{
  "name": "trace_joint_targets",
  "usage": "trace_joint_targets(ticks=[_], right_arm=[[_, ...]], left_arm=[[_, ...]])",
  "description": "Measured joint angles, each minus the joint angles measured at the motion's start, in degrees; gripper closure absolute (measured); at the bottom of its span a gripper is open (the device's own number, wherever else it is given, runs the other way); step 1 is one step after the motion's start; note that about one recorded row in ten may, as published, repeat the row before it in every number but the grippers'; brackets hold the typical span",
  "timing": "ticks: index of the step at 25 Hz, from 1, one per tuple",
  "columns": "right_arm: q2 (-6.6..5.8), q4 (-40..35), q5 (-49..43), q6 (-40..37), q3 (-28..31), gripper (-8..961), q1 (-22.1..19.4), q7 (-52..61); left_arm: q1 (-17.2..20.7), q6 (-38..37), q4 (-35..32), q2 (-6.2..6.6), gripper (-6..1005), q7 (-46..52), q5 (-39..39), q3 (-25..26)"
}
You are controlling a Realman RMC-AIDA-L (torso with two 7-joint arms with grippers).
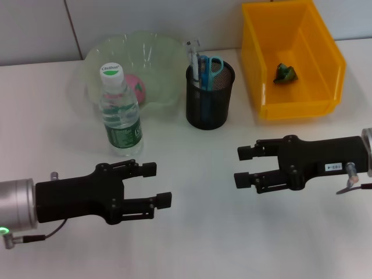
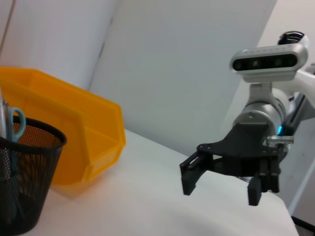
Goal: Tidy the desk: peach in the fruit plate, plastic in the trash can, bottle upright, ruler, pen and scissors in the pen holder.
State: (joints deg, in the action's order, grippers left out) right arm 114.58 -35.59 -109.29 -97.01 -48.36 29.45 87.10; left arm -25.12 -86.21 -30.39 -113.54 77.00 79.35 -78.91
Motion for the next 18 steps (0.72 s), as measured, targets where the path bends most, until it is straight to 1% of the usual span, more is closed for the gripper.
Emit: trace_joint_targets(ticks=[1,2,3,7,8,12,18], right_arm=[[0.17,0.02,-0.01,0.1,-0.07,170,-0.02,-0.05],[0.37,0.05,-0.02,0.22,-0.09,170,-0.1,-0.22],[0.46,0.04,-0.03,0.24,-0.11,170,-0.16,-0.34],[0.75,0.37,-1.22,0.34,-0.23,170,0.0,-0.66],[0.75,0.37,-1.22,0.34,-0.23,170,0.0,-0.66],[0.8,0.52,-1.65,0.4,-0.24,170,0.15,-1.2],[0.82,0.95,-1.84,0.66,-0.24,170,0.55,-1.41]], left_arm=[[0.0,0.0,0.0,0.0,181,0.0,0.0,0.0],[-0.12,-0.55,0.0,0.3,181,0.21,0.11,0.04],[-0.26,-1.6,0.02,0.94,181,0.34,0.3,0.15],[-0.66,-3.65,-0.04,2.11,181,0.74,2.21,0.89],[-0.66,-3.65,-0.04,2.11,181,0.74,2.21,0.89],[-0.65,-4.91,-0.32,2.79,181,0.64,2.5,2.39],[-0.52,-5.33,-0.38,2.94,185,0.48,2.62,2.77]])
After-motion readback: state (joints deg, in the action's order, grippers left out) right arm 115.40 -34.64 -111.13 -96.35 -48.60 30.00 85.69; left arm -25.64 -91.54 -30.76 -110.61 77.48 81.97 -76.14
